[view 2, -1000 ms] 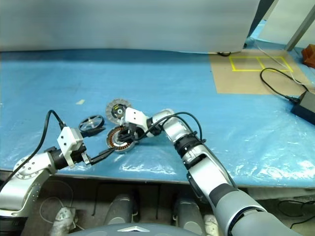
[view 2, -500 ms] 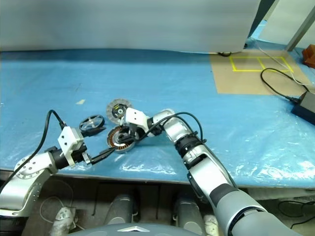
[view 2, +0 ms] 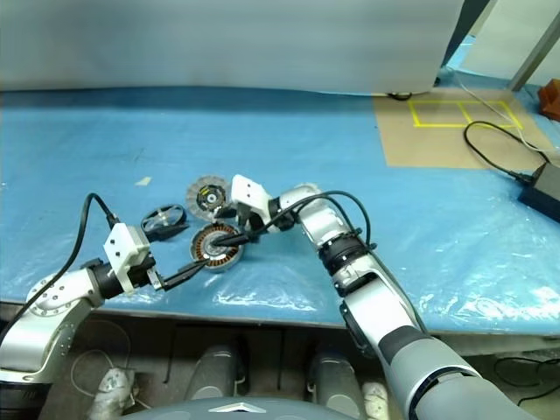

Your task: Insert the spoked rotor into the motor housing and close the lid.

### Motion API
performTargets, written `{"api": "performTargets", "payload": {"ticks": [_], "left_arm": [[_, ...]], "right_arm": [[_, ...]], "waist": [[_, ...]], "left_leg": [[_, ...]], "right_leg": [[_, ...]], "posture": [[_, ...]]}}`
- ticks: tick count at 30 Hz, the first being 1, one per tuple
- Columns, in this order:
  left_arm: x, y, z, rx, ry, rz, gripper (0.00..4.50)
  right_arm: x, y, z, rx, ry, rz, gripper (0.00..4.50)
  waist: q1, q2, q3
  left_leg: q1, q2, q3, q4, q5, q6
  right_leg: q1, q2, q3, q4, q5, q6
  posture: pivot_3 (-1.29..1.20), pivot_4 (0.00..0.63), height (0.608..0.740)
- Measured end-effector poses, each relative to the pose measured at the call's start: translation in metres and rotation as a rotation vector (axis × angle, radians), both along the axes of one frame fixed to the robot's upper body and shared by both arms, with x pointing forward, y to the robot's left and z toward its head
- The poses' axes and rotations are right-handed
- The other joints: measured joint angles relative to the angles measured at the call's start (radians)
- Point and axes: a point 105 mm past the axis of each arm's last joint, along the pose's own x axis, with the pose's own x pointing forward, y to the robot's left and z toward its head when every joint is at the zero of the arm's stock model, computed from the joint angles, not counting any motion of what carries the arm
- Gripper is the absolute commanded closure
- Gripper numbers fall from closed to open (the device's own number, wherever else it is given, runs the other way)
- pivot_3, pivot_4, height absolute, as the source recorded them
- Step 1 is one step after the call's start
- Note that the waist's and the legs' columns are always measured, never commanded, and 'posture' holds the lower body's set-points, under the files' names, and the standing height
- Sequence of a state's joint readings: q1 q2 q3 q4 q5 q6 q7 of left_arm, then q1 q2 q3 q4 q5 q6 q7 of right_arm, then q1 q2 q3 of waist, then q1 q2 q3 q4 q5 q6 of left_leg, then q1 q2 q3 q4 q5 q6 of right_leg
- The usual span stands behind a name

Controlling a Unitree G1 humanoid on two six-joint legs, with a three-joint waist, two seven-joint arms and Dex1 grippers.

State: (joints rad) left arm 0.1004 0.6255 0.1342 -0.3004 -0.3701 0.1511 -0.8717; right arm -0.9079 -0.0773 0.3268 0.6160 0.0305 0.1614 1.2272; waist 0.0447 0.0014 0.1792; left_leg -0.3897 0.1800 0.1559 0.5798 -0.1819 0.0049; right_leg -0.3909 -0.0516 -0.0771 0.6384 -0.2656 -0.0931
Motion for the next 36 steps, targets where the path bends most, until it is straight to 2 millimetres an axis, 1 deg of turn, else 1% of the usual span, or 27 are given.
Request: {"api": "performTargets", "payload": {"ticks": [1,2,4,5,8,9,11,12,15,20,22,26,31,36], "left_arm": [[0.0,0.0,0.0,0.0,0.001,-0.002,0.03],[0.0,0.0,0.0,0.0,0.001,-0.002,0.03],[0.0,0.0,0.0,-0.001,0.001,-0.002,0.03],[0.0,0.0,0.0,-0.001,0.002,-0.001,0.03],[0.0,0.0,0.0,-0.002,0.002,0.0,0.03],[0.0,0.0,0.0,-0.002,0.001,0.001,0.03],[0.001,0.002,0.001,-0.002,-0.004,0.009,0.03],[0.001,0.002,0.002,-0.002,-0.007,0.011,0.03],[0.002,0.003,0.003,-0.002,-0.012,0.014,0.03],[0.003,0.006,0.003,0.0,-0.012,0.023,0.03],[0.003,0.006,0.003,0.0,-0.012,0.023,0.03],[0.002,0.007,0.001,-0.002,-0.006,0.035,0.03],[0.001,0.008,-0.002,-0.002,0.005,0.049,0.03],[0.001,0.007,-0.002,-0.002,0.002,0.048,0.03]], "right_arm": [[0.001,-0.001,0.006,0.01,0.003,0.002,1.33],[0.001,-0.002,0.012,0.015,0.0,0.007,1.5],[-0.001,-0.004,0.017,0.024,0.002,0.015,1.97],[-0.002,-0.005,0.018,0.026,0.003,0.023,2.29],[-0.006,-0.006,0.01,0.023,0.021,0.028,3.26],[-0.009,-0.005,0.004,0.013,0.034,0.034,3.62],[-0.013,-0.001,-0.001,0.003,0.045,0.047,4.3],[-0.015,0.002,-0.001,0.005,0.047,0.055,4.49],[-0.018,0.008,-0.005,-0.01,0.045,0.072,4.49],[-0.019,0.011,-0.022,-0.084,0.018,0.077,4.49],[-0.019,0.013,-0.026,-0.09,0.023,0.076,4.49],[-0.021,0.018,-0.026,-0.077,0.018,0.081,4.49],[-0.016,0.014,-0.038,-0.098,0.043,0.047,4.49],[-0.008,0.019,-0.039,-0.076,0.03,-0.004,4.49]], "waist": [[0.0,0.0,0.0],[0.0,0.0,0.0],[0.0,0.0,0.0],[0.0,0.0,0.0],[0.0,0.0,0.0],[0.0,0.0,0.0],[-0.002,0.0,0.0],[-0.002,0.0,0.0],[-0.001,0.0,0.0],[-0.001,0.0,0.0],[-0.001,0.0,0.0],[-0.001,0.0,0.0],[-0.001,0.0,0.0],[-0.001,0.0,0.0]], "left_leg": [[0.0,0.0,0.0,0.0,0.0,0.0],[0.0,0.0,0.0,0.0,0.0,0.0],[0.0,0.0,0.0,0.0,0.0,0.0],[0.0,0.0,0.0,0.0,0.0,0.0],[0.0,0.0,0.0,0.0,0.0,0.0],[0.0,0.0,0.0,0.0,0.0,0.0],[0.0,0.0,0.0,0.0,0.0,0.0],[0.0,0.0,0.0,0.0,0.0,0.0],[0.0,0.0,0.0,0.0,0.0,0.0],[0.0,0.0,0.0,0.0,0.0,0.0],[0.0,0.0,0.0,0.0,0.0,0.0],[0.0,0.0,0.0,-0.001,0.0,0.0],[0.0,0.0,0.0,0.0,0.0,0.0],[0.001,0.0,0.0,0.0,0.0,0.0]], "right_leg": [[0.0,0.0,0.0,0.0,0.0,0.0],[0.0,0.0,0.0,0.0,0.0,0.0],[0.0,0.0,0.0,0.0,0.0,0.0],[0.0,0.0,0.0,0.0,0.0,0.0],[0.0,0.0,0.0,0.0,0.0,0.0],[0.0,0.0,0.0,0.0,0.0,0.0],[0.0,0.0,0.0,0.0,0.0,0.0],[0.0,0.0,0.0,0.0,0.0,0.0],[0.0,0.0,0.0,0.0,0.0,0.0],[0.0,0.0,0.0,-0.001,0.0,0.0],[0.0,0.0,0.0,-0.001,0.0,0.0],[0.0,0.0,0.0,-0.001,0.0,0.0],[0.0,0.0,0.0,-0.001,0.0,0.0],[0.0,0.0,0.0,0.0,0.0,0.0]], "posture": [[0.0,0.15,0.74],[0.0,0.15,0.74],[0.0,0.15,0.74],[0.0,0.15,0.74],[0.0,0.15,0.74],[0.0,0.15,0.74],[0.0,0.15,0.74],[0.0,0.15,0.74],[0.0,0.15,0.74],[0.0,0.15,0.74],[0.0,0.15,0.74],[0.0,0.15,0.74],[0.0,0.15,0.74],[0.0,0.15,0.74]]}}
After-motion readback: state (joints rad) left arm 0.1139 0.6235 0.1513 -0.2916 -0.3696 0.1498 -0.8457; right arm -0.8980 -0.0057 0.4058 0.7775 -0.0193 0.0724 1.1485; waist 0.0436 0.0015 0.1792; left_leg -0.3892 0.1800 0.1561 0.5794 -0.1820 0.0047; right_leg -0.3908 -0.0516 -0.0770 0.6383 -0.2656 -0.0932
